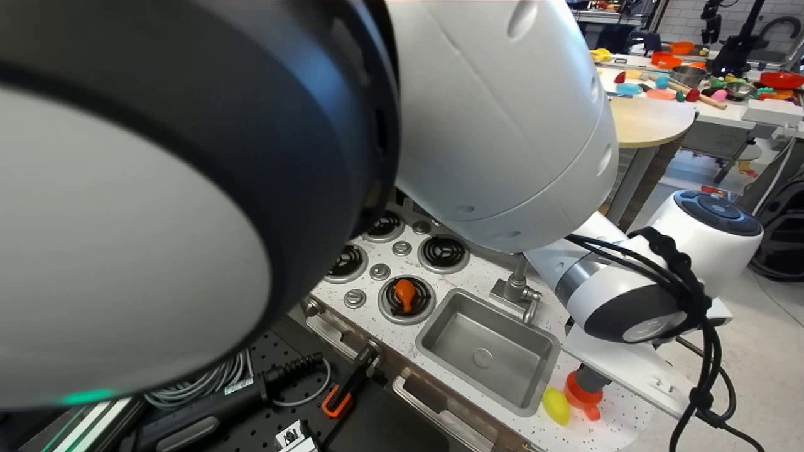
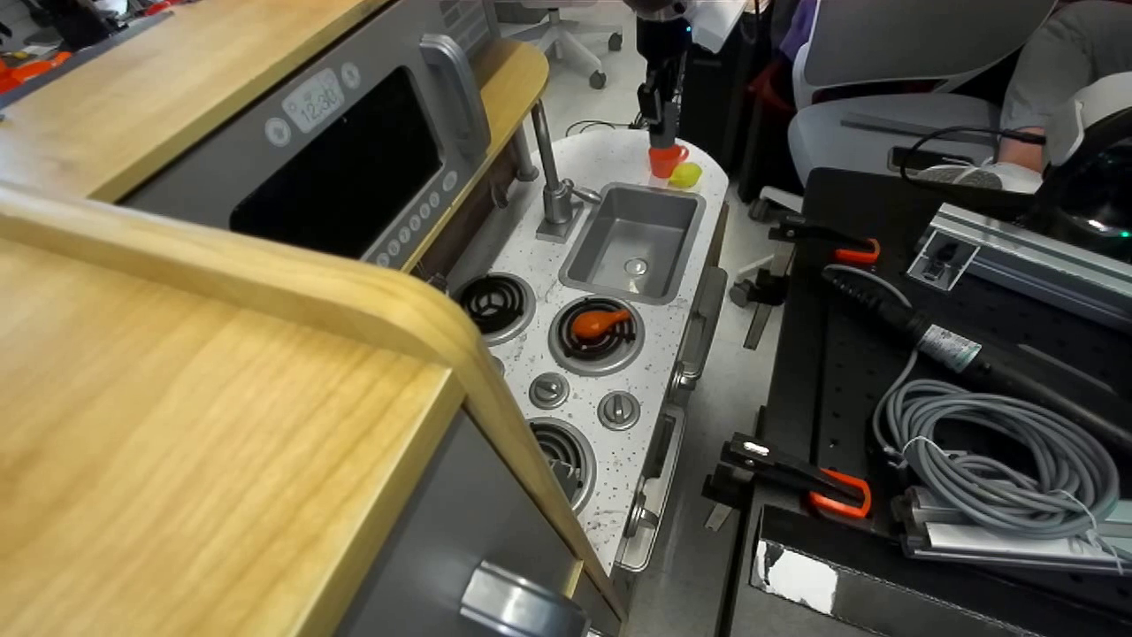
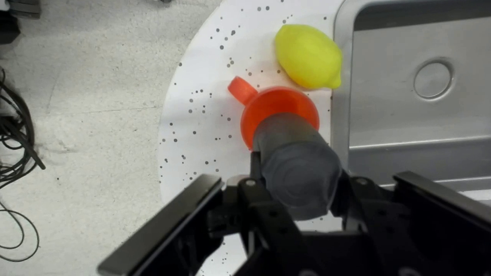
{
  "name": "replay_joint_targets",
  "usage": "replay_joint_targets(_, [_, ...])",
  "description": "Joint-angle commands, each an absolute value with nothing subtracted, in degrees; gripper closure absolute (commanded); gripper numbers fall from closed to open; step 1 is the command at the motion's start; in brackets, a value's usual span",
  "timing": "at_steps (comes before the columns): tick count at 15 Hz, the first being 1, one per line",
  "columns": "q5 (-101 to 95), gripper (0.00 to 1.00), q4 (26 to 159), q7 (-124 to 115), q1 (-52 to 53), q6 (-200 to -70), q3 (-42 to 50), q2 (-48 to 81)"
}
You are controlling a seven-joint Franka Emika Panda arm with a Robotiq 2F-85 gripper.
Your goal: Put the gray object in the cup
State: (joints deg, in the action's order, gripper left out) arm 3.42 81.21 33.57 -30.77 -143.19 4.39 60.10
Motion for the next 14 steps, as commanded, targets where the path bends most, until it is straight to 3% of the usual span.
replay_joint_targets(1, [1.7,0.88,77.4,32.0,-30.5,-142.9,4.7,63.5])
replay_joint_targets(2, [1.6,0.58,76.9,32.0,-30.5,-142.6,4.7,64.0])
replay_joint_targets(3, [1.6,0.35,76.7,31.7,-30.4,-142.4,4.8,64.2])
replay_joint_targets(5, [1.6,0.3,77.1,31.8,-30.5,-142.8,4.6,63.8])
replay_joint_targets(9, [1.6,0.03,82.1,33.9,-30.9,-144.2,3.5,58.1])
replay_joint_targets(14, [3.9,0.0,94.0,36.8,-32.7,-144.3,2.0,45.7])
